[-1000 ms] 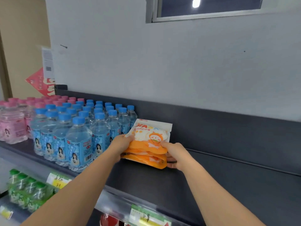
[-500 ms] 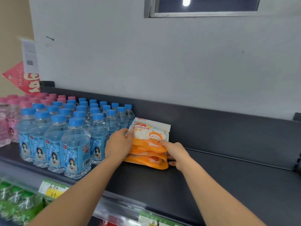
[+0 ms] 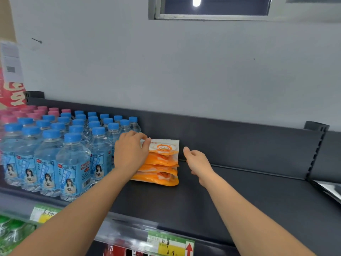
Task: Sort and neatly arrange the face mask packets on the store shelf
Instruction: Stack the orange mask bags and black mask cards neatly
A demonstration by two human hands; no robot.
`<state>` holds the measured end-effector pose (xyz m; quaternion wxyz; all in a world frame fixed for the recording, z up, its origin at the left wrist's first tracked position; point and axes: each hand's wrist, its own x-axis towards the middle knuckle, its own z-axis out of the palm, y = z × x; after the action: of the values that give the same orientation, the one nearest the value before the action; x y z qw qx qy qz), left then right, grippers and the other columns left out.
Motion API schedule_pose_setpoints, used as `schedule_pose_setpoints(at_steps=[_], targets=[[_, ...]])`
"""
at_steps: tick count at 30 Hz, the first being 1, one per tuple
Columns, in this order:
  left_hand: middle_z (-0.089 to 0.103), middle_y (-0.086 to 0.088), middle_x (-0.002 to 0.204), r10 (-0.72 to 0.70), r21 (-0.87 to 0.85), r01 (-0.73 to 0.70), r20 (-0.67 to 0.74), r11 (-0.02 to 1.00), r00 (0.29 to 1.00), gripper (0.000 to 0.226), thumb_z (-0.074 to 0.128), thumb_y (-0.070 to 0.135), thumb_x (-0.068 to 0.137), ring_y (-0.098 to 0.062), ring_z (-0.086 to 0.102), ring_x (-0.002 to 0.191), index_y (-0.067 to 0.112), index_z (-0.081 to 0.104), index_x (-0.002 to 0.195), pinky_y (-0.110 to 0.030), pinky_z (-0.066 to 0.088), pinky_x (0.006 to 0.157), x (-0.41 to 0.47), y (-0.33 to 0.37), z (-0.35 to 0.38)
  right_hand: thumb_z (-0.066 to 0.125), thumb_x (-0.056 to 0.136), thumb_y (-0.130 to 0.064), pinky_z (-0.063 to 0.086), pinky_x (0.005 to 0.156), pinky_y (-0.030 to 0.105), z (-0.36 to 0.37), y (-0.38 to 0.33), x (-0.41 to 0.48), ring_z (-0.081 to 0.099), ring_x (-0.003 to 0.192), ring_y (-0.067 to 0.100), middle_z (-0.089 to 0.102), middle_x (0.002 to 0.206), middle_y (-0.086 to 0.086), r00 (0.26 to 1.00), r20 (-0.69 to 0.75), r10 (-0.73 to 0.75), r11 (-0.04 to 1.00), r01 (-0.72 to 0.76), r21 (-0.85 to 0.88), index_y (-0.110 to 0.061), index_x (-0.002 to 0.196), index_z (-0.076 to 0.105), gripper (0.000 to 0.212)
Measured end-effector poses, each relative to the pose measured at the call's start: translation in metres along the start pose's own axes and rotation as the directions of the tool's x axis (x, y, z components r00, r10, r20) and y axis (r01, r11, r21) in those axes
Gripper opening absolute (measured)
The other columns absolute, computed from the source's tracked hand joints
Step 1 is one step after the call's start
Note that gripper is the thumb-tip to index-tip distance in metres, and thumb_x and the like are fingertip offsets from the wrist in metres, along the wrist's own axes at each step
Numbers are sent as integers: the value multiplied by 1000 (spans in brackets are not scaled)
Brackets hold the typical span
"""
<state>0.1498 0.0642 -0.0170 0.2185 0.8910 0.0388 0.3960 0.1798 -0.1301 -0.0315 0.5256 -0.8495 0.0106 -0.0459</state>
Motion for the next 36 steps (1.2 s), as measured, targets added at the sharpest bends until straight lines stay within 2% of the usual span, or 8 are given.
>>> schedule_pose_setpoints(at_steps=[1,5,9,14,21,25,32,36], targets=[[65,-2,115,30,13,-30,10,999,1000,31,50,40,95,-23,52,114,20,69,110,-39,41,90,1,7,0,42,99,-48,46,91,34,-7,3,-2,52,98,16,55,97,-5,999,1,-37,998,37,-53,-11,122,58,46],[66,3,112,174,46,-178,71,983,982,27,50,37,95,-20,52,113,25,70,107,-39,41,90,1,41,3,58,93,-45,48,95,32,-41,12,-19,57,113,16,61,124,-2,990,24,-137,949,138,-284,-19,130,57,46],[66,4,108,305,33,-312,132,949,943,27,48,36,96,-20,55,108,25,70,107,-37,41,88,-7,85,11,62,91,-41,49,95,32,-79,22,-34,59,113,17,62,126,-3,986,23,-163,870,155,-469,-23,126,60,39],[66,1,104,408,6,-424,262,905,874,28,47,37,96,-22,56,103,23,70,105,-37,47,84,-24,138,28,62,92,-35,49,96,33,-133,40,-55,59,112,16,63,123,-3,988,-4,-154,785,120,-608,-24,126,61,36],[65,2,103,481,-59,-506,422,861,769,24,48,32,95,-21,56,102,20,68,103,-29,42,69,-66,215,63,64,91,-34,47,99,34,-219,81,-86,58,117,17,63,127,-3,990,-58,-126,696,47,-716,-24,125,61,35],[65,3,100,515,-107,-528,448,842,731,24,49,33,95,-20,55,101,19,67,103,-30,44,69,-93,269,79,63,92,-34,46,101,35,-276,109,-107,57,120,18,62,130,-3,990,-94,-109,679,5,-734,-23,126,61,36],[65,2,101,570,-180,-551,422,815,705,24,48,33,96,-20,57,100,20,67,103,-32,49,73,-142,372,102,64,90,-33,47,97,34,-378,158,-144,58,118,20,65,126,-2,981,-170,-89,660,-70,-748,-20,120,65,33],[66,2,96,610,-234,-567,399,790,684,23,49,31,94,-20,58,94,20,69,96,-29,45,67,-170,433,116,63,91,-36,47,97,34,-435,188,-166,55,120,18,62,130,-2,976,-210,-61,654,-119,-747,-23,124,63,35]])
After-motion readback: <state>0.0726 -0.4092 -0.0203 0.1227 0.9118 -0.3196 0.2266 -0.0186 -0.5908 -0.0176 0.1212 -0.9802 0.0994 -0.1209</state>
